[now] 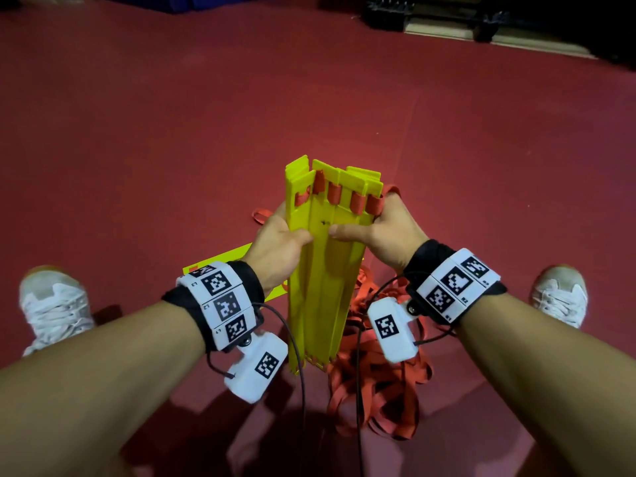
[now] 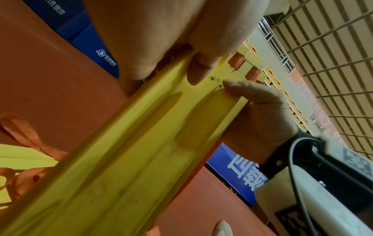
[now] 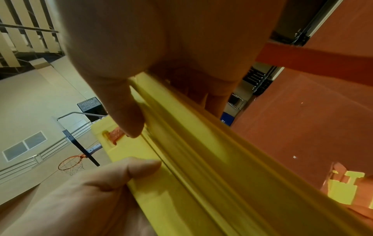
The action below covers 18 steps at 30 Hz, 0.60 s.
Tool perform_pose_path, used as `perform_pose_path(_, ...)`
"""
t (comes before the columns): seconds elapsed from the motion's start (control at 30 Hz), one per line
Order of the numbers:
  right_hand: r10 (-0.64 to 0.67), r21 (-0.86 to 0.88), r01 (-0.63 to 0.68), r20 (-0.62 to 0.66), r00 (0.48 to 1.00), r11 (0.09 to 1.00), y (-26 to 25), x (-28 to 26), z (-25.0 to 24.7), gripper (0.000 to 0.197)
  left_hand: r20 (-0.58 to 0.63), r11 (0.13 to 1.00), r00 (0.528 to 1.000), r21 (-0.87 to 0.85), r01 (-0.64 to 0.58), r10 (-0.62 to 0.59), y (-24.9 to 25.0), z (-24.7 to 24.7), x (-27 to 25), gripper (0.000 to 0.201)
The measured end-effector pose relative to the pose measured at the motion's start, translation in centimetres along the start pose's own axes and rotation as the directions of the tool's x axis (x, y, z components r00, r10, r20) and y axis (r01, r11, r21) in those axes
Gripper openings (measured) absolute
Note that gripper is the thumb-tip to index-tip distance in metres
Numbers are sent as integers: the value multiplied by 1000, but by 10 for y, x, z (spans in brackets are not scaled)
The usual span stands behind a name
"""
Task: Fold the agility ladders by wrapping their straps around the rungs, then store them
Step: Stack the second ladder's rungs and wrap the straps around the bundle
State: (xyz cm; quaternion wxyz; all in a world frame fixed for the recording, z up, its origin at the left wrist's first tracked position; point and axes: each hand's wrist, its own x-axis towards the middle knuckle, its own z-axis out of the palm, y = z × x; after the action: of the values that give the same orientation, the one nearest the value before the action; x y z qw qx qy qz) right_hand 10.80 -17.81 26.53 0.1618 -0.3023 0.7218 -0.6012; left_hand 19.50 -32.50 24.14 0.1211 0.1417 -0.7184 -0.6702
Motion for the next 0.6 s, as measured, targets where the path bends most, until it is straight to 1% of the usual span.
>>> perform_pose_path(0.07,-8,-3,8,-4,1000,1000,1,0,0,31,-6,1000,1000,24,-13,13,1,-1,0,34)
perform_pose_path(0.1,-9,13,9,-3,1000,1000,0,-1,0,26,-15,999,1000,47,-19,20,2,-2,0,26)
perform_pose_path(0.13,-10,36,10,-4,1000,999,0,-1,1,25,-23,997,999,69,-24,26,3,-4,-1,21)
perform_pose_path(0.17,-10,57,11,-9,1000,998,1,-1,1,24,-22,996,999,84,-33,35,5,-5,-2,19)
perform_pose_path(0.23,-3,109,7,-43,999,994,3,2,0,18,-18,992,998,105,-63,65,7,-8,-4,25)
perform_pose_path(0.33,9,203,15,-118,993,979,3,5,-3,22,5,993,995,63,-98,98,8,-12,-3,25)
perform_pose_path(0.4,18,233,12,-128,992,972,2,5,-3,24,33,996,995,1,-92,92,8,-11,-3,34)
perform_pose_path(0.5,43,281,-12,-105,994,960,1,4,0,27,97,993,993,-105,-56,67,10,-8,-4,52)
perform_pose_path(0.6,42,296,-24,-53,998,955,0,2,3,28,103,992,991,-100,-74,85,6,-5,-2,68)
